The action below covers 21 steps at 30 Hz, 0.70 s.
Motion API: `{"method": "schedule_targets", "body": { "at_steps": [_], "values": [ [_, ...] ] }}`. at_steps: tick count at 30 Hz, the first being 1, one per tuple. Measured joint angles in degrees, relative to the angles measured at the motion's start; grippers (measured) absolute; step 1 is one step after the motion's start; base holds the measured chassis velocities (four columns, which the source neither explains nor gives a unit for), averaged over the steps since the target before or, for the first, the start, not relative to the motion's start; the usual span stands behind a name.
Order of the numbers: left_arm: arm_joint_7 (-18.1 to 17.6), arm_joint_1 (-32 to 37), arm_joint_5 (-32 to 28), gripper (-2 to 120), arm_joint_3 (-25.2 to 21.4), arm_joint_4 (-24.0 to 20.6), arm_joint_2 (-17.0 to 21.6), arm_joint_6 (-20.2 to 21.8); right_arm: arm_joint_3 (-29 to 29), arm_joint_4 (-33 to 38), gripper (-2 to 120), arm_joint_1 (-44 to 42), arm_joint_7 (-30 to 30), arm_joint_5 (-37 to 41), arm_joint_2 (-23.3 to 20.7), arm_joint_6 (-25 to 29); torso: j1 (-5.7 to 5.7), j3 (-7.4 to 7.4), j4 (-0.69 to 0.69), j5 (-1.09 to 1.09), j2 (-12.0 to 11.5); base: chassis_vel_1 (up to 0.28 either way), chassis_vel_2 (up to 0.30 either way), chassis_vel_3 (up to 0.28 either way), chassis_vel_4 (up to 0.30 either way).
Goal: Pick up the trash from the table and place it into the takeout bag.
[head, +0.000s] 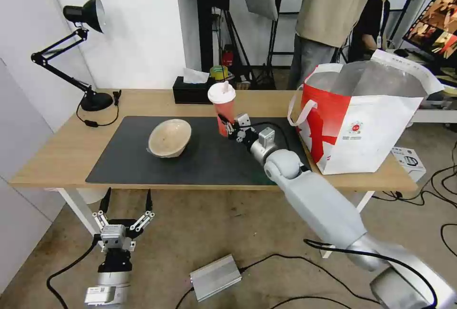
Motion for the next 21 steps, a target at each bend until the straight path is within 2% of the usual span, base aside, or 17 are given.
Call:
{"method": "schedule_targets", "body": {
  "at_steps": [13,19,21],
  "values": [
    [0.08,0.61,0.13,100,0.20,-2.26,0.76,0.25,-0.66,17.61,3,0.91,2.71,6.11,-8.35,-4.71,0.00,0.00,0.00,0.01,0.00,0.000,0.000,0.000,0.000],
    [0.08,0.66,0.16,100,-0.07,-2.65,0.93,0.35,-0.79,23.05,3,1.65,3.03,7.61,-11.98,-5.36,0.00,0.00,0.00,0.00,0.00,0.000,0.000,0.000,0.000],
    [0.08,0.79,0.29,100,-0.07,-2.87,0.86,0.37,-0.40,24.37,3,1.87,3.19,7.77,-13.49,-3.99,0.00,0.00,0.00,0.00,0.00,0.000,0.000,0.000,0.000]
  ]
}}
